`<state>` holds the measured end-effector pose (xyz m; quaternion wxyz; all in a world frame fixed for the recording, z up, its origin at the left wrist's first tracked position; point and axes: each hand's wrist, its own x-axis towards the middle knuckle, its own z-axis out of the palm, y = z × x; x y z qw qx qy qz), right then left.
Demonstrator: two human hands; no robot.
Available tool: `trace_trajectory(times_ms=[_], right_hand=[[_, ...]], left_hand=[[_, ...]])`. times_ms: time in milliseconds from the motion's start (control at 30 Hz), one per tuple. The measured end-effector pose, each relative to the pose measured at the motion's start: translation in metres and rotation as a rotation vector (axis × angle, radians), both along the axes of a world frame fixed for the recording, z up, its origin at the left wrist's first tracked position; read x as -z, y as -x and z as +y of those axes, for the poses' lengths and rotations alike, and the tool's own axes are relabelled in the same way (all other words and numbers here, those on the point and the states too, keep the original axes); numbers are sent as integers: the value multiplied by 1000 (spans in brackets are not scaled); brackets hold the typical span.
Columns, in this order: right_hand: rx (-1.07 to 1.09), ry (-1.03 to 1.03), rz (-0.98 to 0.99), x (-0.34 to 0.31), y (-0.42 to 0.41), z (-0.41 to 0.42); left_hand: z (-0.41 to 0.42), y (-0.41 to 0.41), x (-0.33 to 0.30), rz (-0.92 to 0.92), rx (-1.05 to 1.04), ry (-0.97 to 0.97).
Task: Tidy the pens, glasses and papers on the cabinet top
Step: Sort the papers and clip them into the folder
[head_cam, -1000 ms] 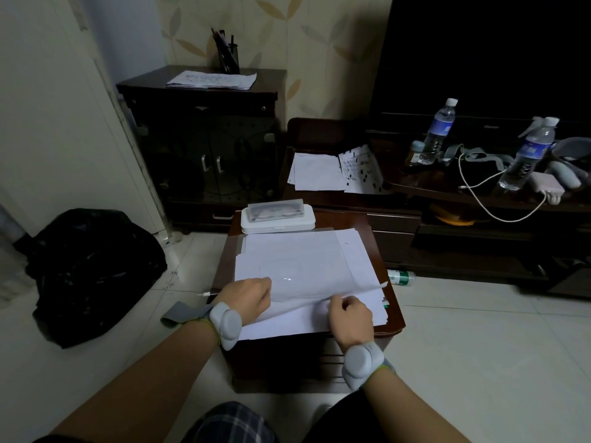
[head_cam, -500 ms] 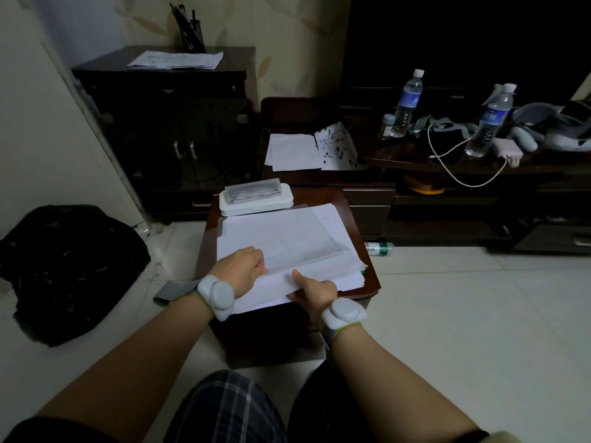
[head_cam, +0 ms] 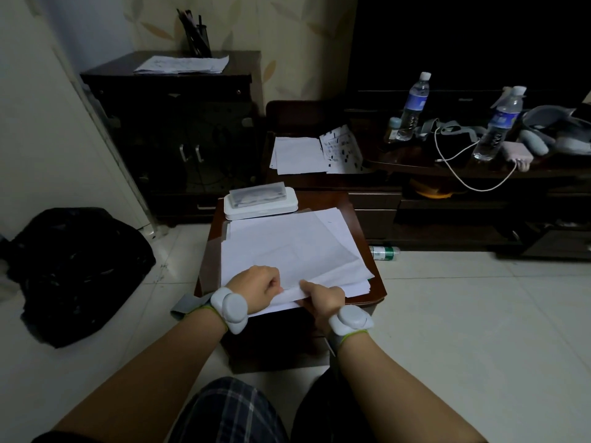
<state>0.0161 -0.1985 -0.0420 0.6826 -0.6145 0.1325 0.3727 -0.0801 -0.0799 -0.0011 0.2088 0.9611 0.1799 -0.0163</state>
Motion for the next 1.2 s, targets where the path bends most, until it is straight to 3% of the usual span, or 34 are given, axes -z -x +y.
trace_trajectory(times_ms=[200,367,1200], right_hand=[[4,-25,13,3,2,-3],[-16,-103,39,-1,2,-9],[-66,92,-66,1,2,-8]], left_hand=[[-2,-4,10,-1,-86,74],[-5,-10,12,39,-60,1],[-12,-23,17,36,-61,-116]])
